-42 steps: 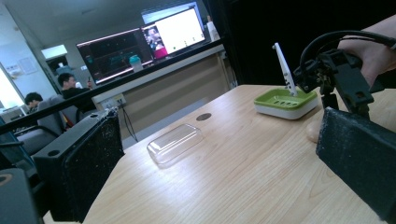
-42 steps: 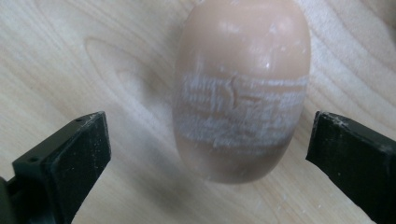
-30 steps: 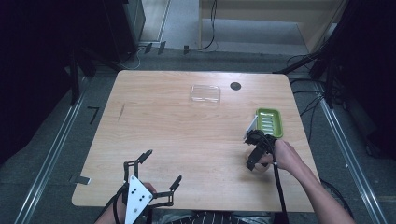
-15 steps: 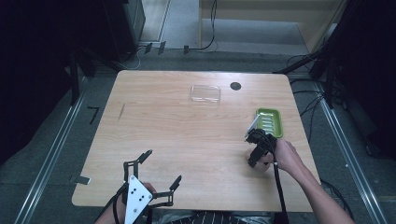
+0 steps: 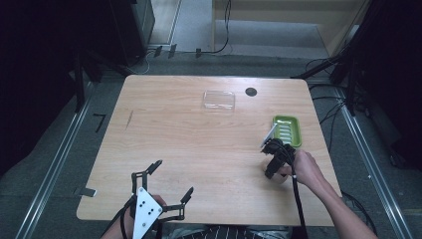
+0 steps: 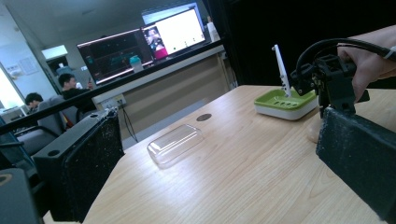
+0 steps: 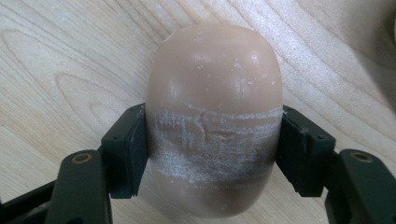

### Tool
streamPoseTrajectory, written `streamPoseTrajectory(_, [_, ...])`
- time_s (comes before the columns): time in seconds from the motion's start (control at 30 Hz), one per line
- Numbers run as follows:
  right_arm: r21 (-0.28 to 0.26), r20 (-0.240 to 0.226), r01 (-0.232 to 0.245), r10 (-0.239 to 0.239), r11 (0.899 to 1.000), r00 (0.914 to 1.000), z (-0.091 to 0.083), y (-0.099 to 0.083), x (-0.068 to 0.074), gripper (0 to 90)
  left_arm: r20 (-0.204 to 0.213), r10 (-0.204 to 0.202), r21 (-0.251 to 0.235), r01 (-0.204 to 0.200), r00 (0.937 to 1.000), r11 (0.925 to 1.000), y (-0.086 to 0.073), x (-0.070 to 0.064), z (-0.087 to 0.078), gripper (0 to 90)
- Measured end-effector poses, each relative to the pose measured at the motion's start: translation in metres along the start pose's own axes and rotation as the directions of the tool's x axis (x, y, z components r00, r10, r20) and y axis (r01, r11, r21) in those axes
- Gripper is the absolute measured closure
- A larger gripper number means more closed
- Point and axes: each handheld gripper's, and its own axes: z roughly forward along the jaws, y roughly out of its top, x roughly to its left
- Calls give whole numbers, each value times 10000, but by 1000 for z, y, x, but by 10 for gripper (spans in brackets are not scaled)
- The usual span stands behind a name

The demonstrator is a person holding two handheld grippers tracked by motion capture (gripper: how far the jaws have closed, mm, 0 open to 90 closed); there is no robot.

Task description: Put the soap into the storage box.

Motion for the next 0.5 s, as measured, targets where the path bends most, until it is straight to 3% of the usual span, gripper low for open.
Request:
streamPoseTrajectory(0.2, [287, 114, 153, -156, 9995, 9998, -1, 4, 3, 339, 2, 1, -8, -1, 10000, 10000, 0, 0, 0, 11])
streamPoseTrajectory(0.5, [213, 75, 280, -281, 9994, 9996, -11, 8, 3, 339, 4, -2, 8, 2, 10000, 10000, 0, 0, 1, 11])
